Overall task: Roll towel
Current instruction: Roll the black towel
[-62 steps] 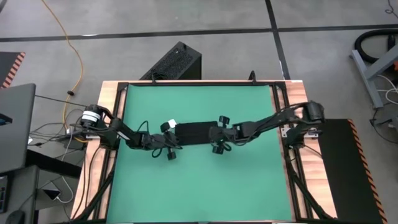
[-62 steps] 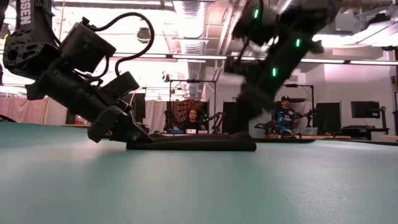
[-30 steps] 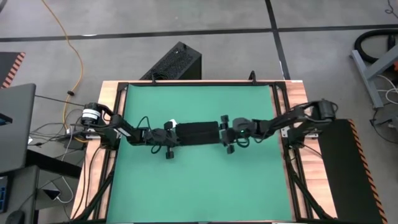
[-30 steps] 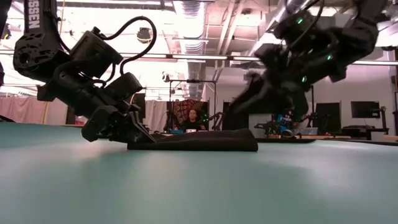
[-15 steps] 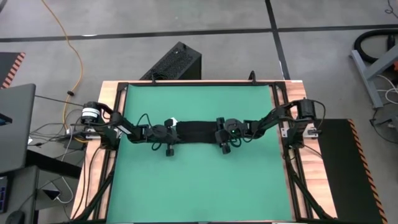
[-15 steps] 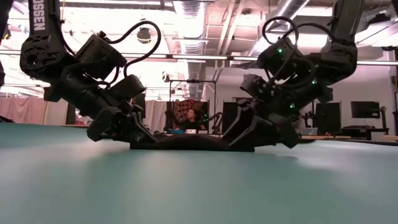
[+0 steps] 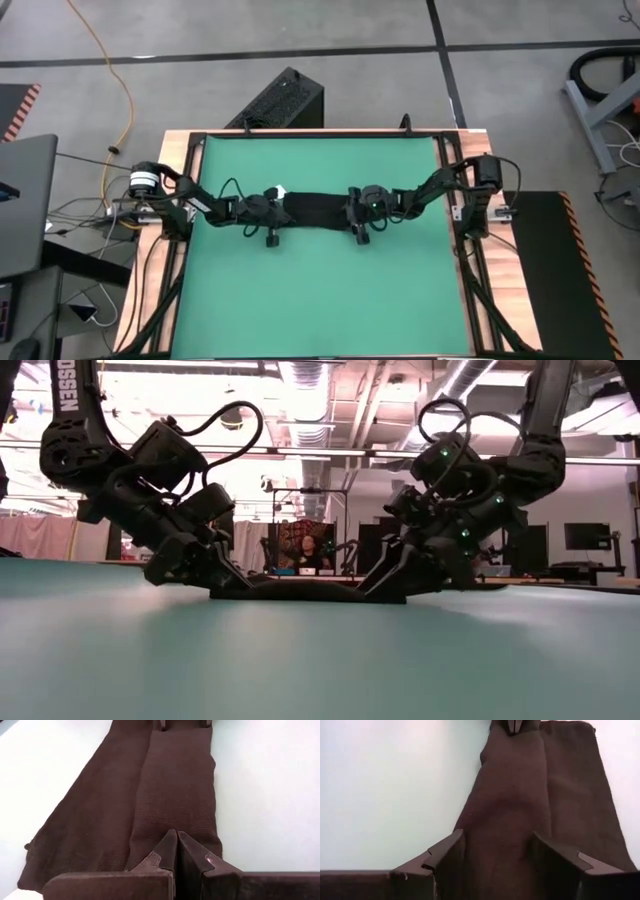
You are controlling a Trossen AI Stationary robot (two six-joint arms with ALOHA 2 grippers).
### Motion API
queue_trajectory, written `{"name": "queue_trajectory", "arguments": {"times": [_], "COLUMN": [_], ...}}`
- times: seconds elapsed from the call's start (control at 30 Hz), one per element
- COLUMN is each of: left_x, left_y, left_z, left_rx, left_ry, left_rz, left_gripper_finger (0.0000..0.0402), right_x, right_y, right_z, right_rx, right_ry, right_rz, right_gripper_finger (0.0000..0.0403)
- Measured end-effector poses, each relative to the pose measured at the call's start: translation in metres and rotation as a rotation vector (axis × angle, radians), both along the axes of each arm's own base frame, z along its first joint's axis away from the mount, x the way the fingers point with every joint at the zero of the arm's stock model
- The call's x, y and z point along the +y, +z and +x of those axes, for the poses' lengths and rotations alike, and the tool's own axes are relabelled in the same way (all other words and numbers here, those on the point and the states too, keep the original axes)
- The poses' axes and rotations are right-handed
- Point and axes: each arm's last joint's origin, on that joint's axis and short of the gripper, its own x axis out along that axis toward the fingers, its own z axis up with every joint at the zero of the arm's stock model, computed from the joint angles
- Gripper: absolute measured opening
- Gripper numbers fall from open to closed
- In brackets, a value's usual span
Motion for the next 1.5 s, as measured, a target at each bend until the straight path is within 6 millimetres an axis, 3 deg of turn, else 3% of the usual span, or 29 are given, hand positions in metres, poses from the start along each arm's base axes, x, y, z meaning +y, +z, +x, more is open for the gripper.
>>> {"name": "queue_trajectory", "arguments": {"times": [0.2, 0.37, 0.53, 0.8, 0.93, 1.27, 1.5], "left_x": [0.001, 0.003, 0.004, 0.004, 0.003, 0.002, -0.003], "left_y": [0.0, 0.0, 0.0, -0.001, 0.0, -0.001, -0.001], "left_z": [0.0, -0.001, -0.001, -0.001, -0.001, -0.001, -0.001], "left_rx": [0.006, 0.005, 0.0, 0.002, -0.001, -0.005, -0.015], "left_ry": [-0.017, -0.023, -0.021, -0.034, -0.053, -0.064, -0.085], "left_rz": [-0.007, -0.006, -0.007, -0.009, -0.025, -0.084, -0.284], "left_gripper_finger": [0.0, 0.0, 0.0, 0.0, 0.0, 0.0, 0.0], "right_x": [0.004, 0.012, 0.014, 0.003, -0.001, 0.008, 0.022], "right_y": [0.033, 0.037, 0.026, -0.01, -0.017, -0.015, -0.008], "right_z": [-0.007, -0.009, -0.006, -0.005, -0.003, -0.001, -0.002], "right_rx": [-0.025, -0.006, 0.011, 0.112, 0.104, 0.082, 0.092], "right_ry": [0.028, 0.052, 0.056, -0.043, -0.131, -0.258, -0.228], "right_rz": [-0.03, -0.019, -0.015, 0.021, 0.017, 0.009, 0.123], "right_gripper_finger": [0.0255, 0.0255, 0.0255, 0.0246, 0.02, 0.0025, 0.0022]}}
